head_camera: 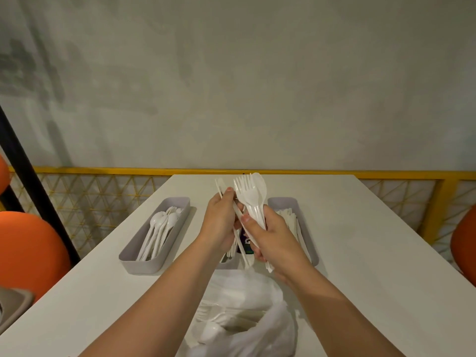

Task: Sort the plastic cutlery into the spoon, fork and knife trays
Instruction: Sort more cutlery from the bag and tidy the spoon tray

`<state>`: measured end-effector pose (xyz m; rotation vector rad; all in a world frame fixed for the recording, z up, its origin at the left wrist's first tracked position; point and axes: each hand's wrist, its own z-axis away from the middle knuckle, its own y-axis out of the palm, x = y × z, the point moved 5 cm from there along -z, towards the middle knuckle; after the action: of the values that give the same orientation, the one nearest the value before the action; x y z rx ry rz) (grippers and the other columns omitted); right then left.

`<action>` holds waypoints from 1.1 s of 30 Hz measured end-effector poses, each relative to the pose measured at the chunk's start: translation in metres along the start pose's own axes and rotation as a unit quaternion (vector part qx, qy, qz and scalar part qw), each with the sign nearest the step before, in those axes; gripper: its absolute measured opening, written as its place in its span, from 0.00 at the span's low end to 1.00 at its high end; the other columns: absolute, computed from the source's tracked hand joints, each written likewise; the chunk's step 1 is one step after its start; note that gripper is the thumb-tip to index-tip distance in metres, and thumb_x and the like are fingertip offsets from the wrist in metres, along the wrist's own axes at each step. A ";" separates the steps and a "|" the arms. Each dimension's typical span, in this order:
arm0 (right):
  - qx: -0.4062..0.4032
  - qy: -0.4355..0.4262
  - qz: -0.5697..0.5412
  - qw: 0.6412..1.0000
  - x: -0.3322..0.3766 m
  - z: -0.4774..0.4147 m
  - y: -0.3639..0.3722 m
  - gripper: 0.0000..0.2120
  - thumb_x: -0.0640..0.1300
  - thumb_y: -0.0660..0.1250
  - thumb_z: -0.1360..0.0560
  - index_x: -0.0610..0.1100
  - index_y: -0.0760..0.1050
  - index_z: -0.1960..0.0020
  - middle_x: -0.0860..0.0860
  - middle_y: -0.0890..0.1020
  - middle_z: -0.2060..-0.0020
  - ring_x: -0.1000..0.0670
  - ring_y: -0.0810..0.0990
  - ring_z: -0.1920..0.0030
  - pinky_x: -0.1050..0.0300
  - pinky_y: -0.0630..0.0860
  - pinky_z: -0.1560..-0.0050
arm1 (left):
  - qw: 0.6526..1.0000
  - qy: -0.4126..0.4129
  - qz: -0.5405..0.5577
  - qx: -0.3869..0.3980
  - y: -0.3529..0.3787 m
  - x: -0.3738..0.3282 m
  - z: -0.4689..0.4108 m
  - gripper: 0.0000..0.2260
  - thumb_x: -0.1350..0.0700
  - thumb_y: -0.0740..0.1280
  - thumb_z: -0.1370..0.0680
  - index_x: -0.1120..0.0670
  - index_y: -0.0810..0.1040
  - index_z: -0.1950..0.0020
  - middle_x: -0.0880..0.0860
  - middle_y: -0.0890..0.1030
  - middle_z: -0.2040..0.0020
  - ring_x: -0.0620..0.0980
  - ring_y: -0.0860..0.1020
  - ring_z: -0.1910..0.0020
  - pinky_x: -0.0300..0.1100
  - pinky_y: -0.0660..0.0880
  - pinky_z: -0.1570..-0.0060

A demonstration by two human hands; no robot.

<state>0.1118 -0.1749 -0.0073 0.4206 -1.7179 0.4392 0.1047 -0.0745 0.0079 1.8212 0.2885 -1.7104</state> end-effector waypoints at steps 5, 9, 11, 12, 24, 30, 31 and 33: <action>0.028 0.028 0.032 0.999 -0.006 0.005 -0.005 0.04 0.49 0.59 0.20 0.51 0.71 0.48 0.58 0.77 0.72 0.62 0.69 0.81 0.70 0.62 0.78 | 0.995 -0.019 0.079 -0.053 0.003 0.002 -0.012 0.13 0.54 0.54 0.17 0.56 0.67 0.61 0.52 0.71 0.70 0.47 0.72 0.72 0.38 0.72 0.72; 0.038 0.039 -0.023 0.998 -0.004 0.004 -0.012 0.04 0.42 0.61 0.21 0.49 0.72 0.51 0.50 0.78 0.69 0.61 0.68 0.82 0.68 0.62 0.79 | 0.997 -0.028 0.060 -0.032 0.011 0.004 -0.014 0.11 0.52 0.53 0.18 0.58 0.70 0.52 0.52 0.72 0.71 0.46 0.73 0.76 0.36 0.70 0.76; 0.012 0.036 -0.046 0.998 -0.002 0.001 -0.020 0.06 0.40 0.61 0.21 0.50 0.73 0.52 0.52 0.75 0.71 0.60 0.68 0.81 0.67 0.62 0.79 | 0.999 -0.039 0.027 0.017 0.021 0.006 -0.008 0.12 0.53 0.54 0.17 0.58 0.73 0.51 0.53 0.76 0.68 0.46 0.76 0.74 0.36 0.72 0.74; -0.002 0.033 -0.044 0.998 -0.002 0.000 -0.024 0.06 0.40 0.61 0.21 0.50 0.73 0.51 0.52 0.74 0.70 0.61 0.68 0.80 0.67 0.63 0.78 | 0.998 -0.047 -0.002 0.047 0.027 0.007 -0.004 0.13 0.53 0.54 0.17 0.58 0.75 0.51 0.54 0.78 0.65 0.47 0.78 0.70 0.38 0.74 0.71; -0.129 0.031 0.022 0.991 0.009 -0.011 -0.085 0.06 0.47 0.58 0.20 0.45 0.71 0.49 0.50 0.70 0.69 0.54 0.66 0.73 0.65 0.63 0.77 | 0.982 -0.109 -0.129 0.079 0.054 0.029 -0.006 0.12 0.58 0.56 0.19 0.57 0.72 0.61 0.52 0.71 0.68 0.47 0.70 0.70 0.38 0.69 0.68; -0.116 0.047 -0.077 0.989 0.015 -0.009 -0.099 0.08 0.43 0.58 0.20 0.43 0.74 0.46 0.49 0.73 0.66 0.54 0.63 0.75 0.64 0.61 0.79 | 0.955 -0.148 -0.225 0.122 0.076 0.067 -0.014 0.11 0.65 0.53 0.20 0.61 0.71 0.58 0.53 0.67 0.70 0.47 0.65 0.74 0.35 0.64 0.78; -0.112 0.048 -0.087 0.989 0.015 -0.009 -0.099 0.08 0.42 0.57 0.20 0.43 0.74 0.46 0.49 0.73 0.65 0.54 0.63 0.75 0.64 0.61 0.80 | 0.953 -0.146 -0.241 0.114 0.080 0.071 -0.014 0.08 0.66 0.53 0.20 0.63 0.71 0.53 0.54 0.67 0.70 0.47 0.64 0.74 0.35 0.63 0.78; -0.112 0.049 -0.101 0.987 0.016 -0.009 -0.102 0.08 0.43 0.57 0.20 0.44 0.74 0.47 0.48 0.73 0.65 0.55 0.64 0.76 0.65 0.62 0.80 | 0.944 -0.129 -0.284 0.110 0.087 0.079 -0.015 0.13 0.67 0.52 0.21 0.68 0.69 0.39 0.54 0.67 0.68 0.47 0.65 0.73 0.35 0.63 0.77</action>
<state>0.1683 -0.2584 0.0161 0.3981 -1.5900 0.1161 0.1754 -0.1540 -0.0434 1.7398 0.5727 -2.4403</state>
